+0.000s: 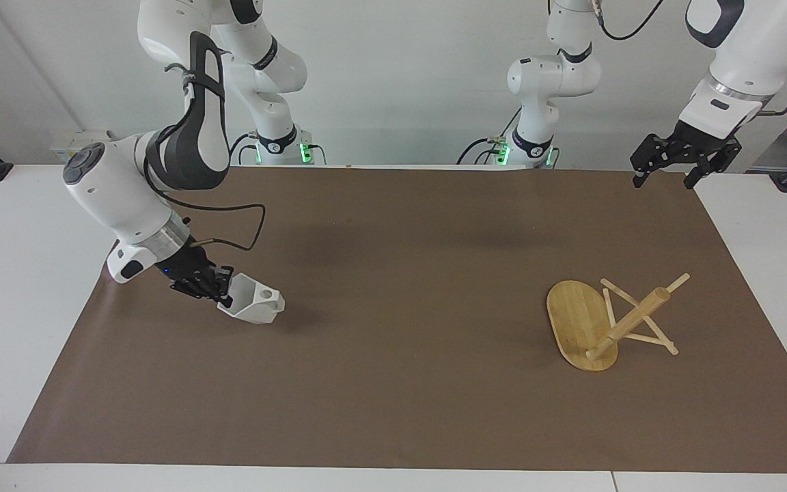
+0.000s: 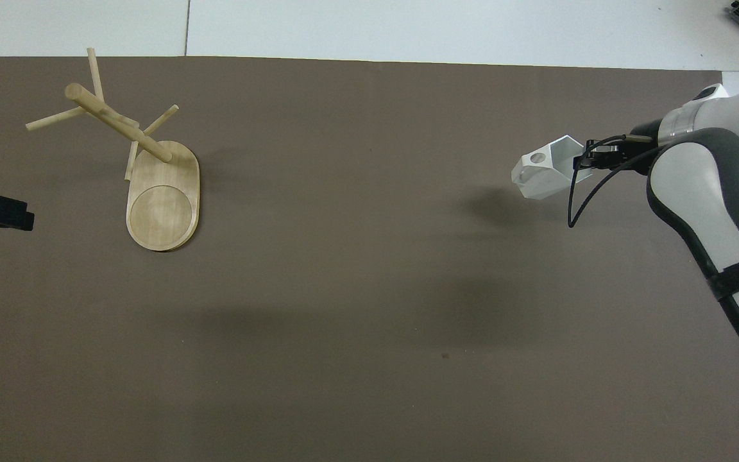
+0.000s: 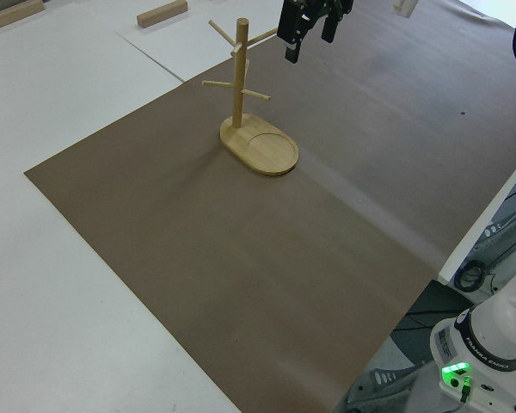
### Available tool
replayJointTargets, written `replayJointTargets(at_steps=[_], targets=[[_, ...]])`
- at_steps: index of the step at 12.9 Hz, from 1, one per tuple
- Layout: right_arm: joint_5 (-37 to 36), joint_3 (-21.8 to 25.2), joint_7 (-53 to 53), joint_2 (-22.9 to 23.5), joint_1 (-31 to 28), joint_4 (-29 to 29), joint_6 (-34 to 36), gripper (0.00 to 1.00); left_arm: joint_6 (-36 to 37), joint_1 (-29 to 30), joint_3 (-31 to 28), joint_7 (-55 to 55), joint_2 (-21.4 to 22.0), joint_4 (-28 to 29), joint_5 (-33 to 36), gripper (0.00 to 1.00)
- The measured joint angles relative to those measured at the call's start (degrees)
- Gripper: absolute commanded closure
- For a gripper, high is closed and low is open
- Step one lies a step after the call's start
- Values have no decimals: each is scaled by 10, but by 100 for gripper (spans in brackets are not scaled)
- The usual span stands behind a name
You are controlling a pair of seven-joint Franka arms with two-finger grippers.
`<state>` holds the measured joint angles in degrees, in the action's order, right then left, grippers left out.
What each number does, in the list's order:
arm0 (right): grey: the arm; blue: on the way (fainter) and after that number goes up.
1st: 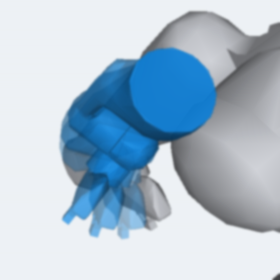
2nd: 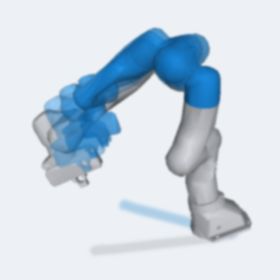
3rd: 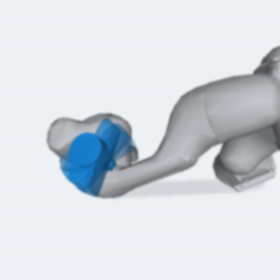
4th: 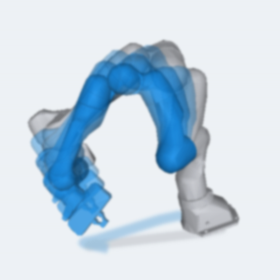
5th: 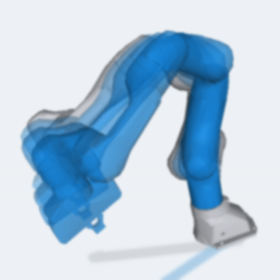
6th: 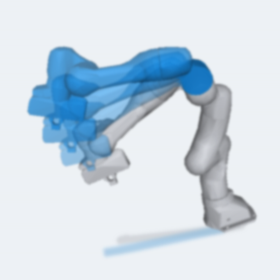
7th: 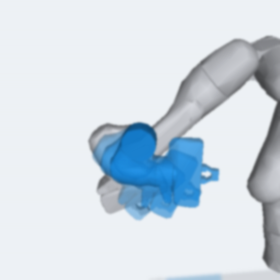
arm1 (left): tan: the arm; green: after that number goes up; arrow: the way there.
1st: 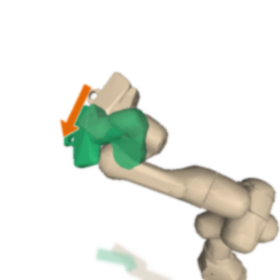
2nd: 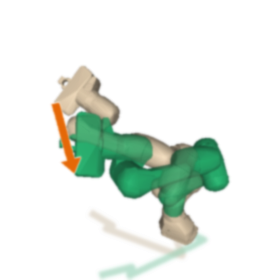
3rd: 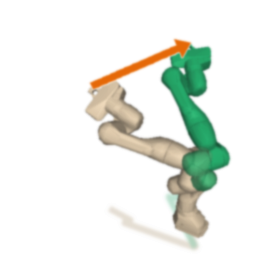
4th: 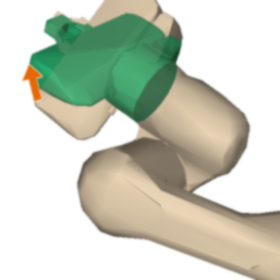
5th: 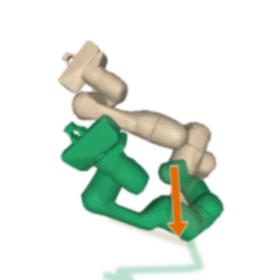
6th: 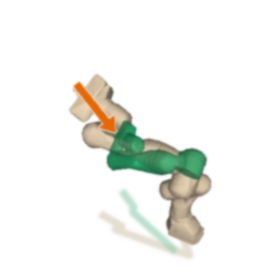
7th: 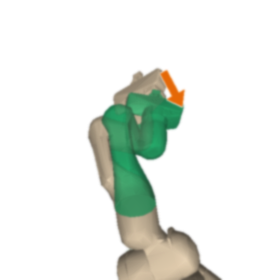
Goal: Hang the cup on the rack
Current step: 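Lift the white cup with the right gripper toward the wooden rack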
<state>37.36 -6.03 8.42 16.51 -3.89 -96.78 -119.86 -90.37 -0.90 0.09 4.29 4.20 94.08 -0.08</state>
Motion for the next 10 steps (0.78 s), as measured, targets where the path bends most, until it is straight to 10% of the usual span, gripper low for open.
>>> replayJointTargets(at_steps=[10], targets=[[176, -175, -12, -7, 12, 49, -79, 100, 0, 0, 2, 248, 0, 0, -76, 0]])
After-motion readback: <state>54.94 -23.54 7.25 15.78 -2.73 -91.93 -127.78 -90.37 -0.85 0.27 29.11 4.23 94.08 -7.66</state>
